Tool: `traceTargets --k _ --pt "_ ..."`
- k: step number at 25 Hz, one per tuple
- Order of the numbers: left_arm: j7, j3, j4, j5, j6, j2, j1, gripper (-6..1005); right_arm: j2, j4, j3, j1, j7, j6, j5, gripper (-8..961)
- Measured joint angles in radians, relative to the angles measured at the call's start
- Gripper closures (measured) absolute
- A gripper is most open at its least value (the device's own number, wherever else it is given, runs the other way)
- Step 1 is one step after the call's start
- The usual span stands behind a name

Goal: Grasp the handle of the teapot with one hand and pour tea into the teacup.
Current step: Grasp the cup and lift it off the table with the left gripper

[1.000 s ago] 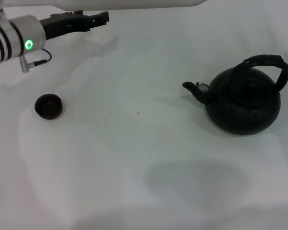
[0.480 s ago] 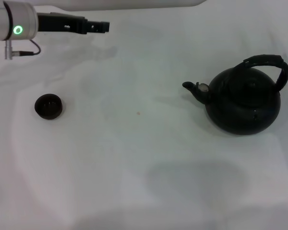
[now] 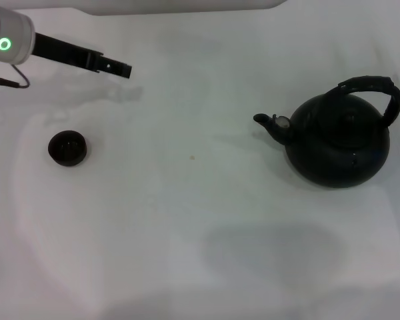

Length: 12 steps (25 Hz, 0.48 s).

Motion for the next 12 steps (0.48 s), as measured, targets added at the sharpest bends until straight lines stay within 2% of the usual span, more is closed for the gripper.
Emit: traceTargets --k 3,4,7,10,11,12 --pt "-0.079 -0.103 0.046 0.180 0.053 -0.015 0.006 108 0.000 0.000 0.000 0.000 -0.002 0.000 0.002 77" --pt "-0.117 -0.165 0.080 0.284 0.079 -0.030 0.015 108 0.000 0.000 0.000 0.000 -0.002 0.000 0.002 77" --pt "-0.145 -0.276 0.133 0.436 0.122 -0.072 0.031 108 0.000 0.000 0.001 0.001 -0.003 0.000 0.003 77" --pt "-0.159 -0.368 0.182 0.582 0.162 -0.126 0.040 108 0.000 0.000 0.002 0.000 -0.004 0.003 0.003 77" --pt "-0.180 -0.396 0.209 0.663 0.179 -0.152 0.041 108 -0.001 0.000 0.002 0.001 -0.004 0.007 0.003 77" --pt "-0.180 -0.396 0.209 0.663 0.179 -0.152 0.041 108 -0.001 0.000 0.002 0.001 -0.004 0.007 0.003 77"
